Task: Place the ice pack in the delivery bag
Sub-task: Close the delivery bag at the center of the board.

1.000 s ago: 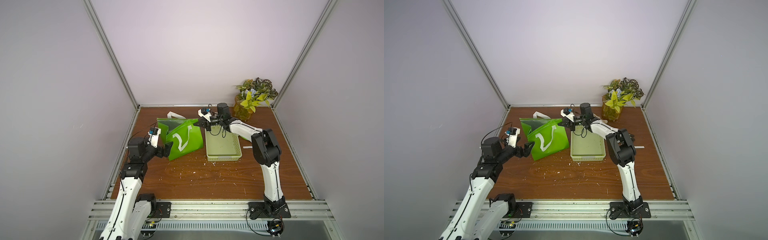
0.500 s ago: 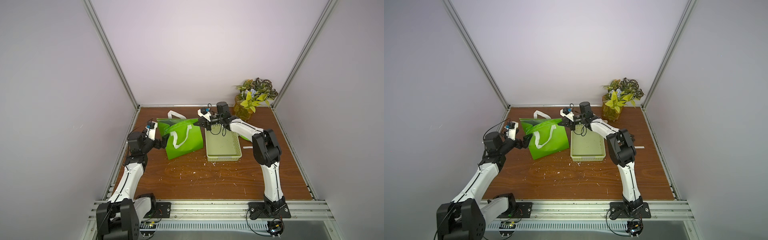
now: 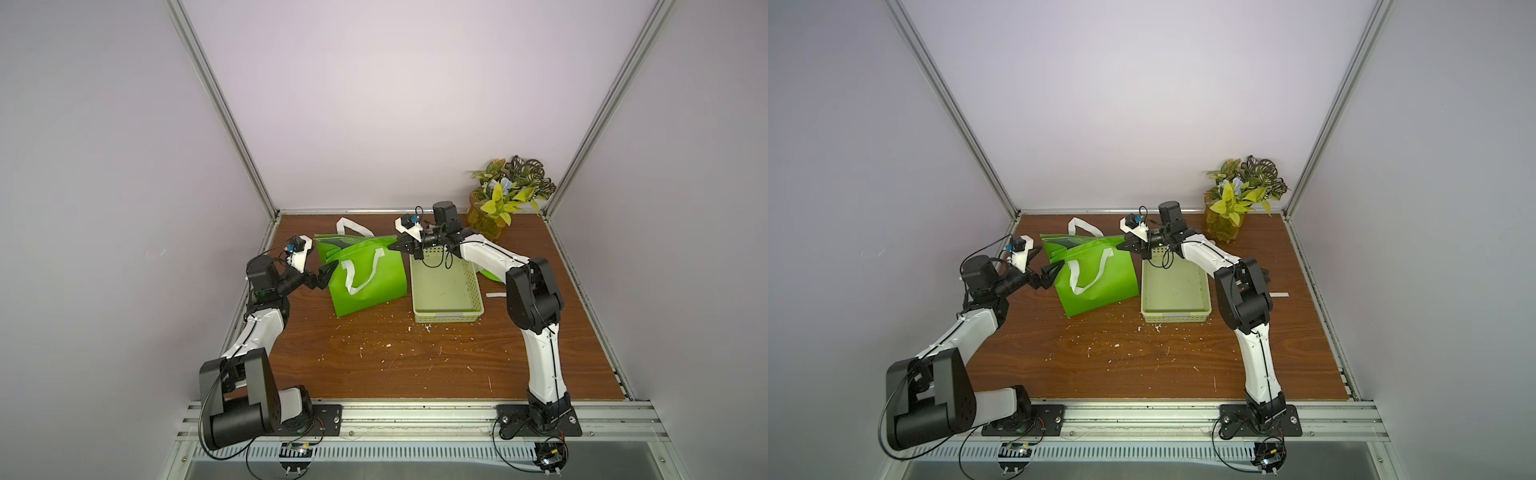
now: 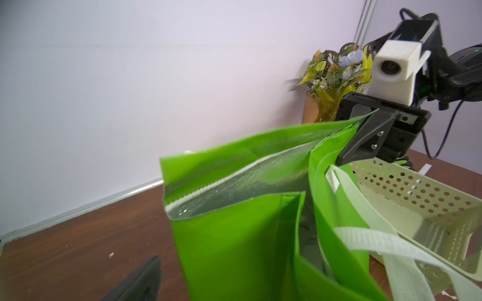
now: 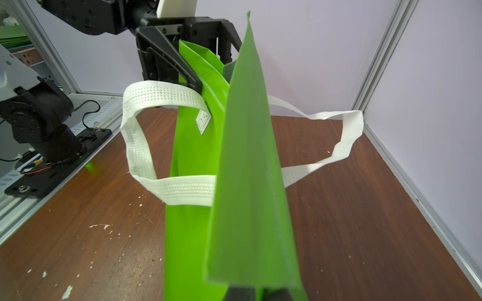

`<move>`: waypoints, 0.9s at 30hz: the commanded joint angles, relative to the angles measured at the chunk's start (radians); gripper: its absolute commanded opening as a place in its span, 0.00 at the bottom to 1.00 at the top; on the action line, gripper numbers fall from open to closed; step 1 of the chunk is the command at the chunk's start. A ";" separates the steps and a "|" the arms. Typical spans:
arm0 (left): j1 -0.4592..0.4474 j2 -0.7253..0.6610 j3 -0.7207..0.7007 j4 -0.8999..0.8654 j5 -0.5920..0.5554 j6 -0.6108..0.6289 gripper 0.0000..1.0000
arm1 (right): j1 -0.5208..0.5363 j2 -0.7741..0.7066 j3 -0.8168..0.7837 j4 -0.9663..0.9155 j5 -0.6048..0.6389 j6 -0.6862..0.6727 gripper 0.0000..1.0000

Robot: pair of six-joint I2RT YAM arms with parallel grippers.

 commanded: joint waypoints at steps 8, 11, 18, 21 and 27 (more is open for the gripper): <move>0.018 0.106 -0.005 0.326 0.214 -0.097 0.88 | -0.009 -0.015 0.045 -0.047 0.008 -0.022 0.00; 0.019 0.126 -0.009 0.363 0.233 -0.126 0.76 | -0.008 -0.015 0.051 -0.050 0.014 -0.024 0.00; 0.020 0.168 -0.003 0.364 0.250 -0.141 0.56 | -0.011 -0.017 0.049 -0.055 0.018 -0.032 0.00; 0.020 0.186 -0.004 0.365 0.256 -0.140 0.58 | -0.011 -0.020 0.050 -0.052 0.018 -0.031 0.03; 0.020 0.270 0.036 0.413 0.309 -0.193 0.55 | -0.011 -0.019 0.053 -0.033 0.006 -0.012 0.08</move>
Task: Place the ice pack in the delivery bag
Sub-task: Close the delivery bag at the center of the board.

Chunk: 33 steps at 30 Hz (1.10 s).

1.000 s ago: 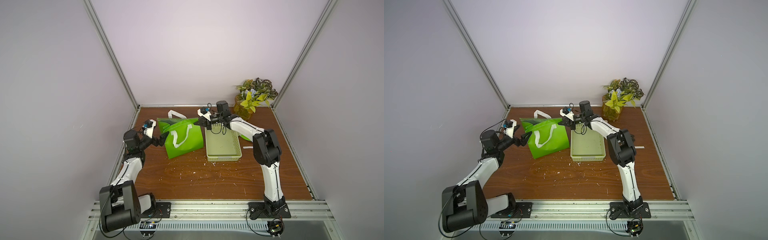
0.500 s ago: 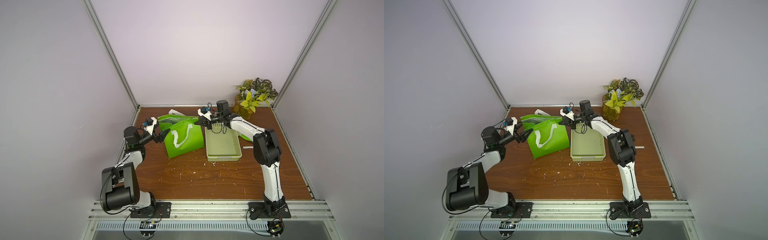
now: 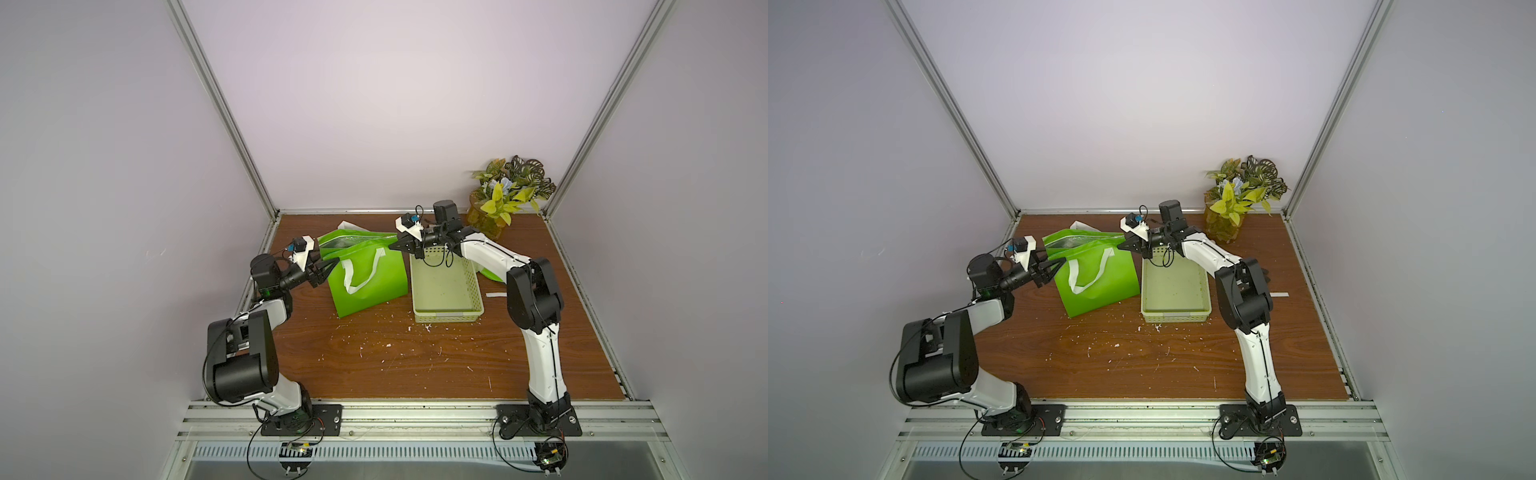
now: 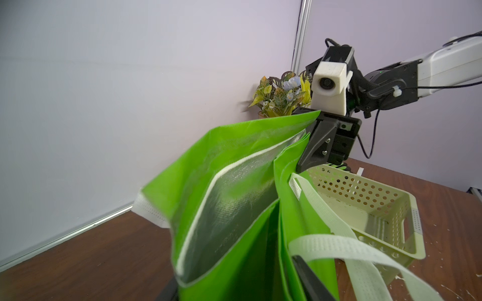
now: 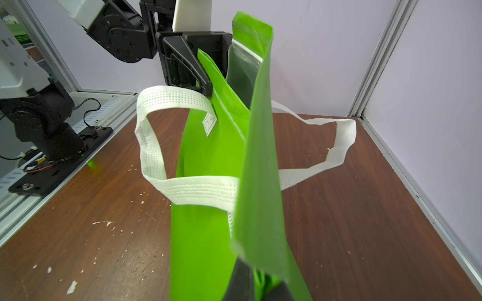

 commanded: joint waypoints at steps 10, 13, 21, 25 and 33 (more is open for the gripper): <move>0.014 0.096 0.050 0.183 0.097 -0.157 0.25 | -0.012 -0.034 0.036 -0.001 -0.002 -0.005 0.26; 0.013 0.095 0.040 0.242 0.108 -0.192 0.20 | -0.016 -0.039 0.039 0.003 -0.002 0.002 0.29; 0.014 0.109 0.044 0.292 0.116 -0.233 0.04 | -0.017 -0.053 0.060 -0.011 0.009 -0.010 0.49; 0.014 0.111 0.032 0.339 0.116 -0.259 0.00 | -0.018 -0.051 0.091 -0.048 0.019 -0.030 0.62; 0.014 0.119 0.037 0.359 0.116 -0.275 0.00 | -0.029 -0.080 0.104 -0.045 0.019 -0.020 0.76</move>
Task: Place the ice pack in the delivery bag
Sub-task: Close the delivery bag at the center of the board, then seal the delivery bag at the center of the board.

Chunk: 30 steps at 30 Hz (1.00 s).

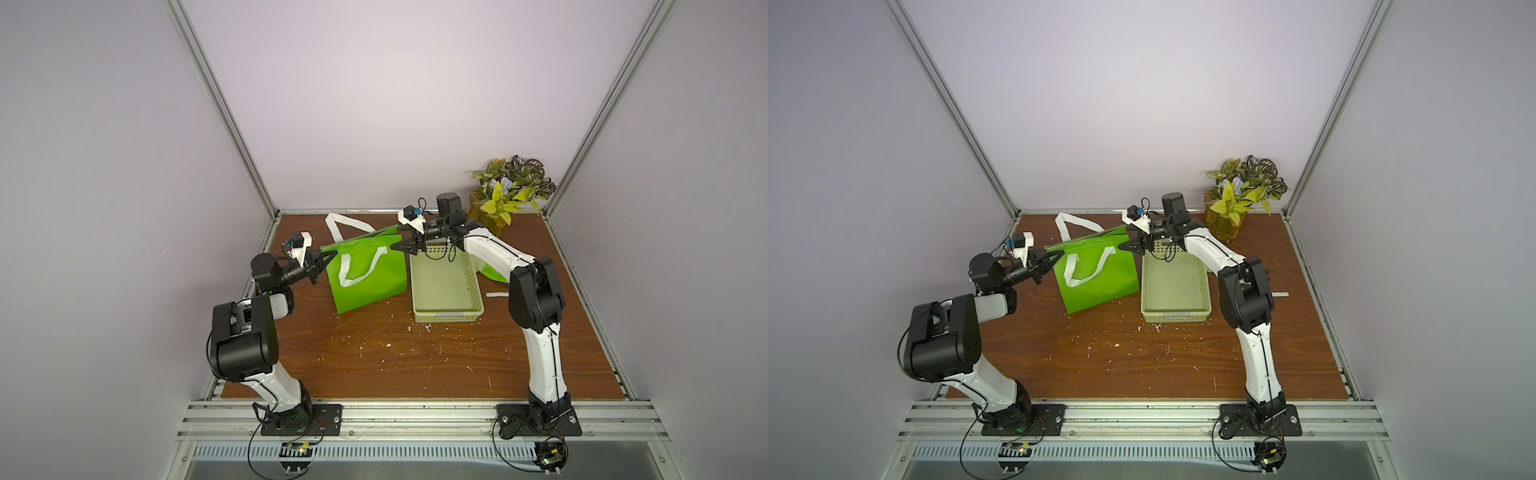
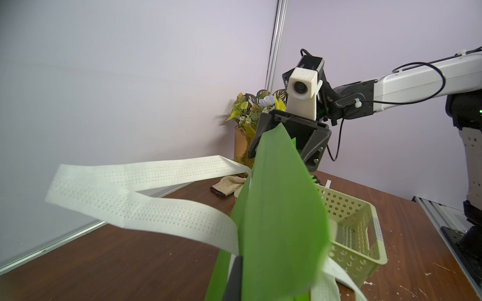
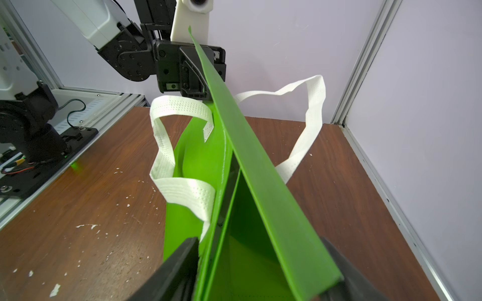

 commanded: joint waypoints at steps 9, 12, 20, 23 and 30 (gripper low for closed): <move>0.013 0.019 0.006 0.062 0.013 -0.022 0.00 | -0.019 -0.002 0.129 -0.067 -0.050 -0.004 0.65; 0.012 0.019 0.005 0.062 0.011 -0.020 0.00 | -0.016 0.001 0.151 -0.087 -0.057 -0.019 0.68; 0.013 0.018 0.006 0.077 0.008 -0.034 0.00 | -0.004 0.009 0.187 -0.099 -0.058 -0.032 0.74; 0.013 0.022 0.006 0.080 0.008 -0.035 0.00 | 0.004 0.009 0.196 -0.123 -0.046 -0.059 0.82; 0.013 0.030 0.007 0.101 0.007 -0.052 0.00 | 0.009 0.027 0.225 -0.154 -0.042 -0.083 0.88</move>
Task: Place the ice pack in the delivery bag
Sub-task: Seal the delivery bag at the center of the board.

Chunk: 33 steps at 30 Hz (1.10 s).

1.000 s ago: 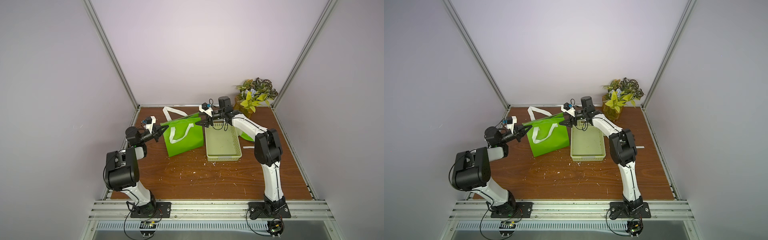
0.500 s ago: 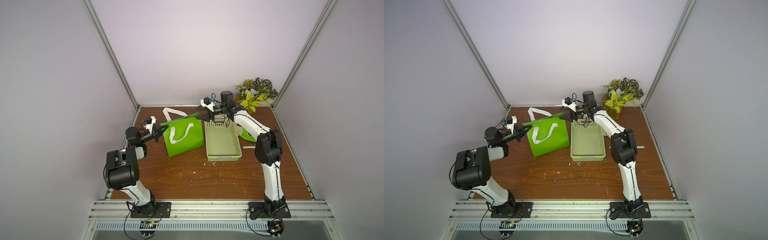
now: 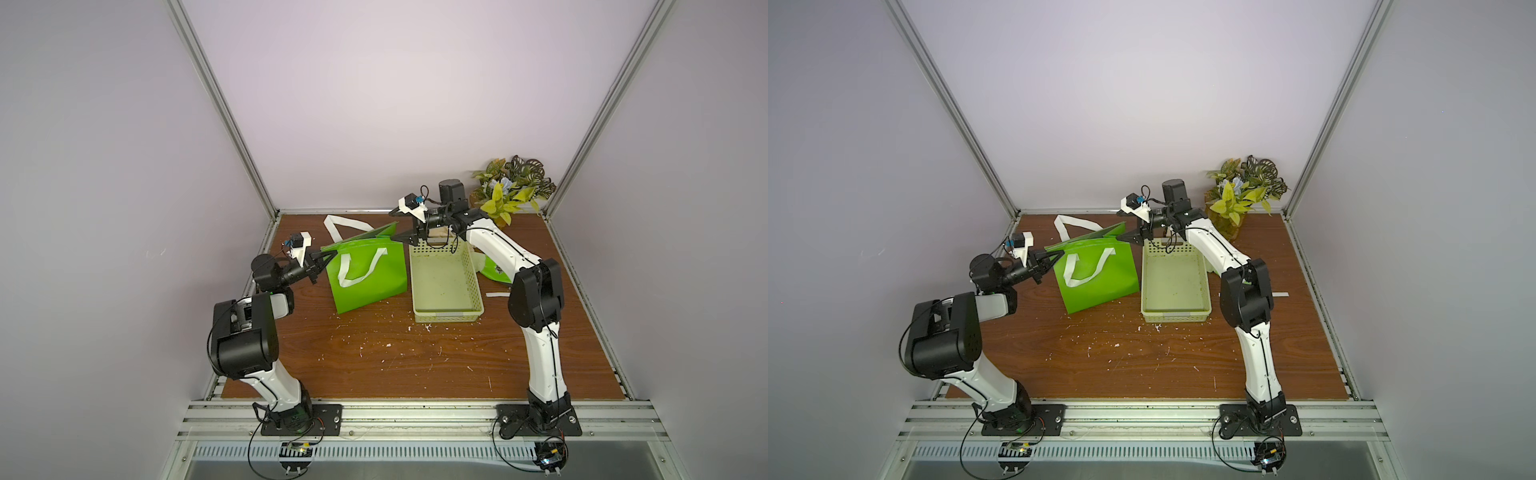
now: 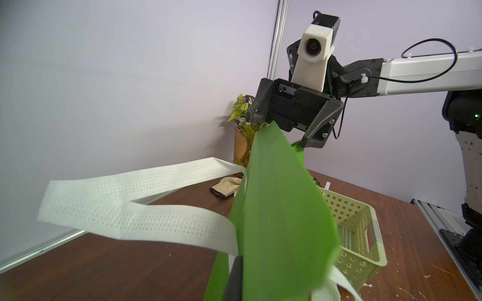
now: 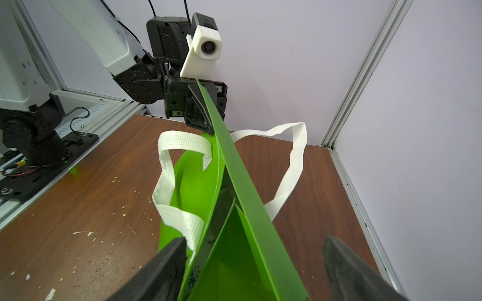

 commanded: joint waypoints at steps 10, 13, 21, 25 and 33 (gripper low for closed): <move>0.011 0.039 0.002 0.155 -0.001 -0.089 0.00 | 0.007 0.030 0.077 -0.087 0.000 -0.067 0.93; 0.011 0.089 -0.009 0.395 -0.001 -0.258 0.00 | 0.010 0.037 0.082 -0.105 0.007 -0.079 0.94; 0.013 0.184 0.020 0.565 -0.017 -0.419 0.00 | 0.015 0.035 0.097 -0.126 0.028 -0.094 0.96; 0.013 0.174 0.006 0.564 -0.042 -0.407 0.00 | 0.018 0.041 0.098 -0.124 0.028 -0.081 0.96; 0.012 0.041 -0.018 0.141 -0.144 -0.106 0.00 | 0.025 0.029 0.124 -0.180 0.056 -0.131 0.98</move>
